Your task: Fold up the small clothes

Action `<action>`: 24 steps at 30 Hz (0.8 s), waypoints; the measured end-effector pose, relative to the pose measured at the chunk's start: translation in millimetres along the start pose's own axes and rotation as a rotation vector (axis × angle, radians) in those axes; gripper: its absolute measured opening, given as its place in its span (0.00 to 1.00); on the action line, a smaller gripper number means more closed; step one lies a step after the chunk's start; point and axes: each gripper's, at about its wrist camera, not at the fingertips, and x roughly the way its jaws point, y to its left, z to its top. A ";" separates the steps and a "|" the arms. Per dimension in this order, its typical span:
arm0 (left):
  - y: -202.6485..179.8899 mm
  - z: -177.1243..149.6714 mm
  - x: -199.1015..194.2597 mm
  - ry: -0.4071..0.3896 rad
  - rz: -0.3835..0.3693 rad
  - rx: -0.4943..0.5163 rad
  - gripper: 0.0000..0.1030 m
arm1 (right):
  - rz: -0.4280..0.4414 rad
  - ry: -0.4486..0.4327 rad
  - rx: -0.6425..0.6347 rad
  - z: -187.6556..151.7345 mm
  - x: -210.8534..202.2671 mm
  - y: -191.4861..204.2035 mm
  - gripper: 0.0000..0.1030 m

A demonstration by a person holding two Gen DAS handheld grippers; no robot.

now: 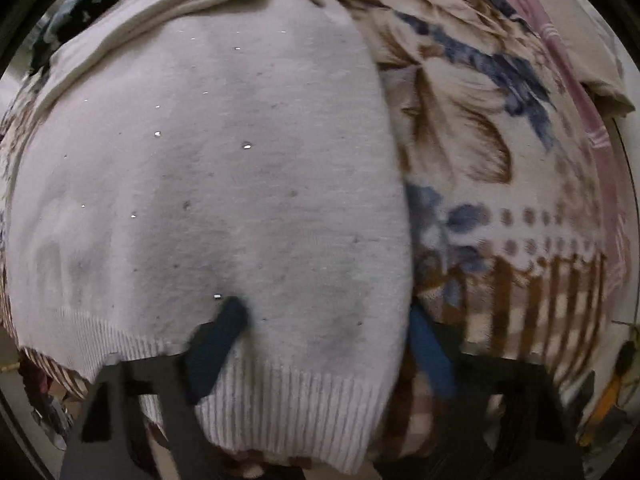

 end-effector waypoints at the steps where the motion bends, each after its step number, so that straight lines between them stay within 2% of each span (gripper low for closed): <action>1: -0.1 -0.6 -0.7 -0.020 0.001 0.003 0.43 | 0.028 -0.001 0.000 10.1 11.2 1.1 0.78; 2: -0.3 -1.0 -2.0 -0.037 0.010 0.007 0.23 | 0.049 0.003 0.000 18.2 20.8 2.5 0.77; 4: 5.1 -2.3 -7.9 -0.073 0.010 0.000 0.13 | 0.081 0.006 0.007 32.8 38.8 5.4 0.78; 5: 5.1 -3.1 -11.1 -0.082 0.006 -0.006 0.11 | 0.096 0.007 0.010 41.3 49.0 9.2 0.78; 9: 18.4 -13.1 -29.2 -0.124 -0.002 -0.027 0.10 | 0.161 0.023 0.031 62.0 74.7 25.9 0.77; 10: 20.3 -14.5 -32.9 -0.128 -0.006 -0.035 0.10 | 0.166 0.026 0.034 63.8 78.6 30.0 0.73; 11: 24.2 -15.4 -38.6 -0.134 -0.014 -0.047 0.09 | 0.155 0.024 0.035 65.1 82.3 36.0 0.52; 13: 31.1 -16.4 -49.5 -0.146 -0.028 -0.062 0.09 | 0.101 0.016 0.020 66.4 84.0 47.8 0.20; 16: 51.3 -20.3 -74.0 -0.181 -0.046 -0.093 0.09 | 0.080 -0.036 -0.006 61.9 66.6 69.5 0.17; 19: 88.1 -22.2 -97.9 -0.208 -0.073 -0.139 0.09 | 0.089 -0.064 -0.005 58.9 46.1 89.7 0.15; 24: 160.9 -22.6 -126.1 -0.255 -0.108 -0.238 0.09 | 0.044 -0.094 -0.042 58.7 21.7 160.7 0.14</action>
